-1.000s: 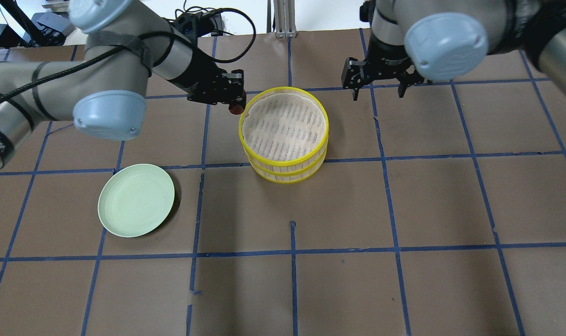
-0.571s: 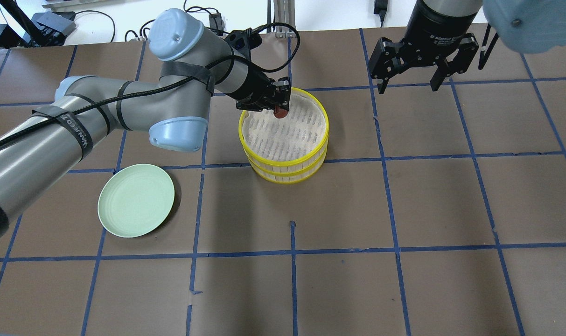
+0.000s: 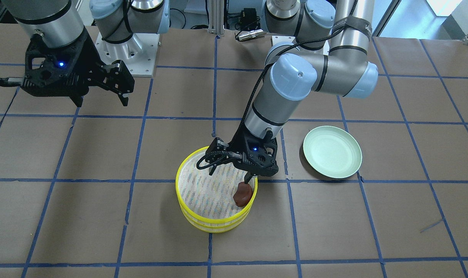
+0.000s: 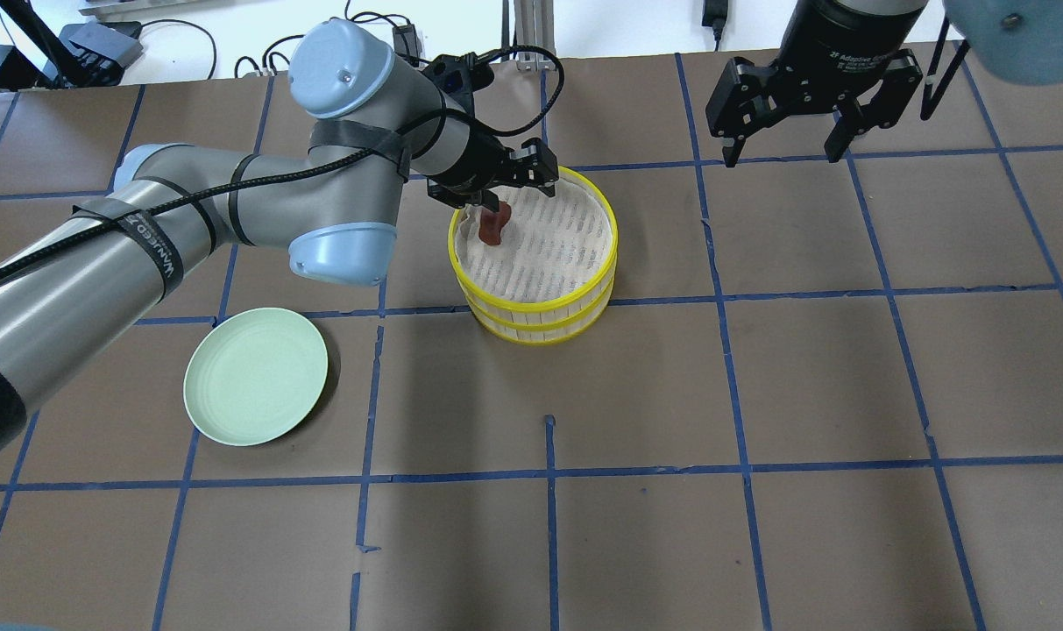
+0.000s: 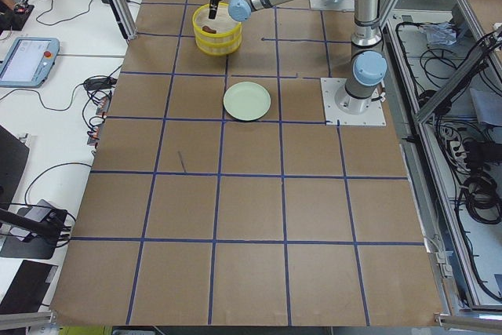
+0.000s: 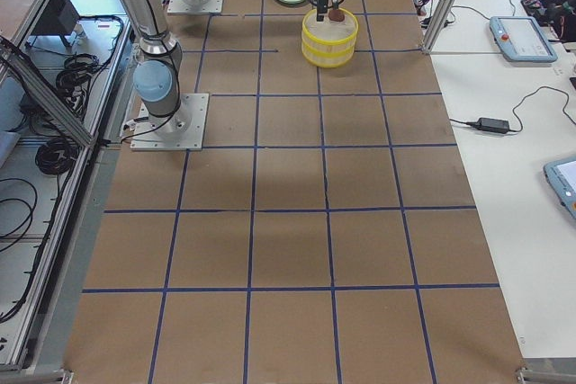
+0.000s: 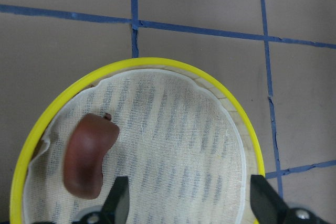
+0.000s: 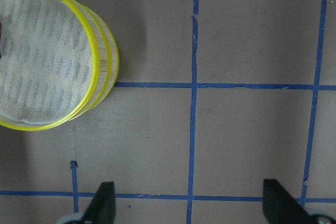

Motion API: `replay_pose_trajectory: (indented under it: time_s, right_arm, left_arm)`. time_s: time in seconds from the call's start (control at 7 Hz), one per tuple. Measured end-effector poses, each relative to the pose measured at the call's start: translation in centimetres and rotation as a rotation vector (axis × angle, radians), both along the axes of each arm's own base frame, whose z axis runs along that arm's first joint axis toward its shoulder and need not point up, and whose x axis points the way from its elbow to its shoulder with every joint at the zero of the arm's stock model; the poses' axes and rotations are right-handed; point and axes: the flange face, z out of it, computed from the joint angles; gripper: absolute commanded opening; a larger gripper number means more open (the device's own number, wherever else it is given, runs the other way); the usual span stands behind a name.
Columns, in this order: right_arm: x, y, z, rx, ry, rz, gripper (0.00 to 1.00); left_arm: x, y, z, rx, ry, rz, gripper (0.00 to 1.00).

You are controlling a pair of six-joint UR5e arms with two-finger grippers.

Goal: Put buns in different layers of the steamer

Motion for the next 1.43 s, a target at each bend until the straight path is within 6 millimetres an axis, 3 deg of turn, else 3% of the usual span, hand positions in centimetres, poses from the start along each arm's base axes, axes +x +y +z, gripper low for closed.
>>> replay_pose_trajectory:
  time_s: [0.29,0.57,0.86,1.0,1.43]
  right_arm:
    - [0.0,0.0,0.2,-0.004,0.001,0.0,1.0]
    - [-0.2,0.0,1.0,-0.012,0.018,-0.007,1.0]
    - [-0.2,-0.2,2.5,-0.036,0.016,-0.011,1.0]
    - [-0.2,-0.2,2.7,-0.04,0.015,-0.01,1.0]
    - [-0.1,-0.1,2.4,-0.032,0.018,-0.009,1.0]
  left_arm:
    - [5.7,0.2,2.0,0.017,-0.203,-0.114,1.0]
    - [12.2,2.7,7.8,0.153,-0.237,-0.068,1.0]
    - [16.6,6.0,15.0,0.28,-0.252,-0.015,1.0]
    - [17.5,7.6,17.2,0.314,-0.278,-0.006,1.0]
    - [17.4,9.2,16.4,0.353,-0.296,-0.013,1.0]
